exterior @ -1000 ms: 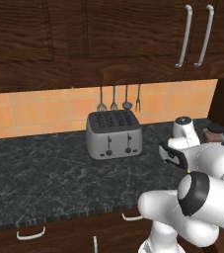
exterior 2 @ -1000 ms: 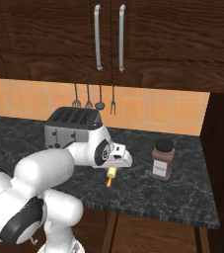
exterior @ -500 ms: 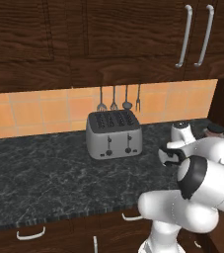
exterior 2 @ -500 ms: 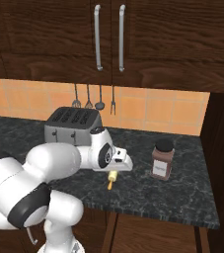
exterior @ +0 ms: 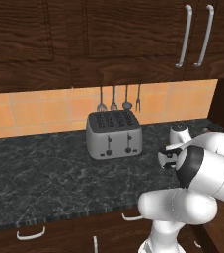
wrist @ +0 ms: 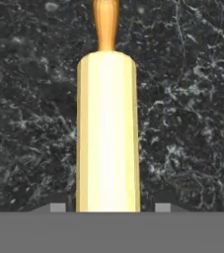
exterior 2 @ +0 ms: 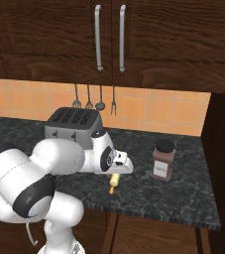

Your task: Pick the rolling pin from the drawer and place it on the counter.

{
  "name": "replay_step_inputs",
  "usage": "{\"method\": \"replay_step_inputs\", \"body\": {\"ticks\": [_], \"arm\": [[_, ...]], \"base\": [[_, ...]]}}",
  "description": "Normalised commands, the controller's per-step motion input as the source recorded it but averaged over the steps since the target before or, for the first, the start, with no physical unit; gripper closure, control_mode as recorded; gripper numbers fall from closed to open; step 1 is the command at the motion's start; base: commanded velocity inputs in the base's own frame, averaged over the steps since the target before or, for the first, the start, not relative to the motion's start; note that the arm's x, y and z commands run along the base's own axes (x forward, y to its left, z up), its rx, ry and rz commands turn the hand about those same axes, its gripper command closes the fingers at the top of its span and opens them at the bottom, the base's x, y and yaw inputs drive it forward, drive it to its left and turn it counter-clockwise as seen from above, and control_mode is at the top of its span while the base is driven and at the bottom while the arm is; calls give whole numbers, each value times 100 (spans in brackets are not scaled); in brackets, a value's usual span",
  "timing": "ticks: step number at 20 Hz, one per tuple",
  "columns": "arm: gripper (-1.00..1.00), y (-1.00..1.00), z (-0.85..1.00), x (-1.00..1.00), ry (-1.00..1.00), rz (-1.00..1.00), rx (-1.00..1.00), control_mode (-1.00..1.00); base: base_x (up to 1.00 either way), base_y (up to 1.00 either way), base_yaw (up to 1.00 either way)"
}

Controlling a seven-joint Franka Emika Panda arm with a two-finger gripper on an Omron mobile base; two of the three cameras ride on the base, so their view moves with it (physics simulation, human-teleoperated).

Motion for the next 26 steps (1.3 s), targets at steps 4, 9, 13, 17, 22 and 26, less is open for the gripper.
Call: {"method": "replay_step_inputs", "body": {"ticks": [4, 9, 13, 17, 22, 26], "arm": [[-100, 0, 0, 0, 0, 0, 0, -100], [-100, 1, 20, -18, -4, 0, -1, -100], [-100, 4, 70, -57, -14, 0, -1, -100], [-100, -4, 86, -76, -21, -4, 4, -100], [-100, -16, 65, -82, -19, -5, 22, -100], [-100, -19, 52, -85, -16, -5, 27, -100]], "base": [[0, 0, 0], [0, 0, 0], [0, 0, 0], [0, 0, 0], [0, 0, 0], [0, 0, 0]]}}
